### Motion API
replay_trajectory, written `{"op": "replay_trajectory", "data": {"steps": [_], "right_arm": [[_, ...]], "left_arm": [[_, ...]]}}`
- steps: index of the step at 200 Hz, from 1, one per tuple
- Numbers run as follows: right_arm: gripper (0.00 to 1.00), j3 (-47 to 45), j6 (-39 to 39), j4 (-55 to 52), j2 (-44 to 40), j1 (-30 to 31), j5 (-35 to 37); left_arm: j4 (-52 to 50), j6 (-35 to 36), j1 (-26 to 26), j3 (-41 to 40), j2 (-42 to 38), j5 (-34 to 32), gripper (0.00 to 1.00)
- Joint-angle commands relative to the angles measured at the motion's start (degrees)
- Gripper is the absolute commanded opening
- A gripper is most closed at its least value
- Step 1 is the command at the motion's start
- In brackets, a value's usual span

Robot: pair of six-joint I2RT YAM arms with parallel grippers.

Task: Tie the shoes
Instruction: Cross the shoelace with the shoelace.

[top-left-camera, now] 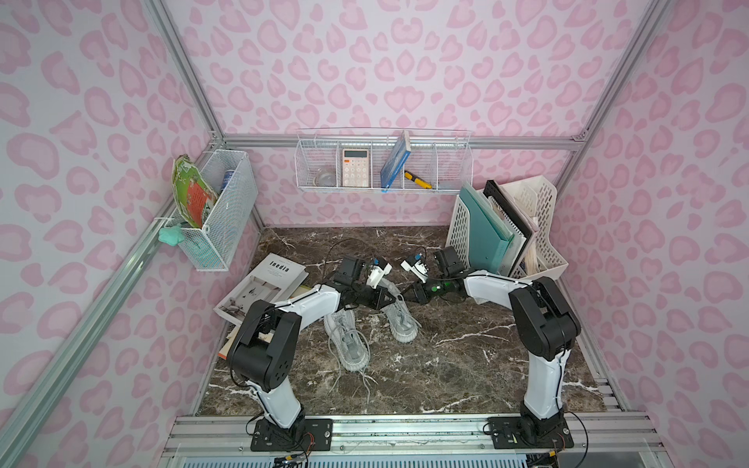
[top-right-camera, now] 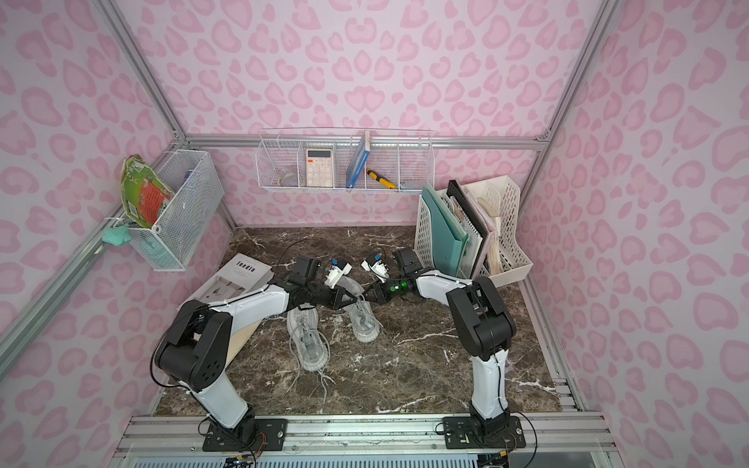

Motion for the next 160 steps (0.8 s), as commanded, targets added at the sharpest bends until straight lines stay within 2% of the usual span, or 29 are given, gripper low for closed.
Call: {"op": "replay_trajectory", "data": {"steps": [1,29,83,130,160], "right_arm": [[0.22,-0.31,-0.72,0.41,-0.35,0.04,-2.42],[0.27,-0.09,-0.78,0.46,0.21,0.27,-3.46],[0.28,0.91,-0.79,0.13,1.56,0.88,-3.81],[0.26,1.85,-0.89,0.01,2.29,1.32,-4.95],[0.19,1.59,-1.34,-0.19,2.42,1.38,-5.44]], "left_arm": [[-0.18,0.53,0.02,0.04,-0.57,0.71,0.00],[-0.05,0.51,-0.04,0.09,-0.47,0.83,0.00],[-0.04,0.45,-0.04,0.02,-0.61,1.00,0.00],[0.10,0.49,0.00,0.19,-0.43,1.27,0.00],[-0.02,0.47,-0.02,0.17,-0.52,1.27,0.00]]}}
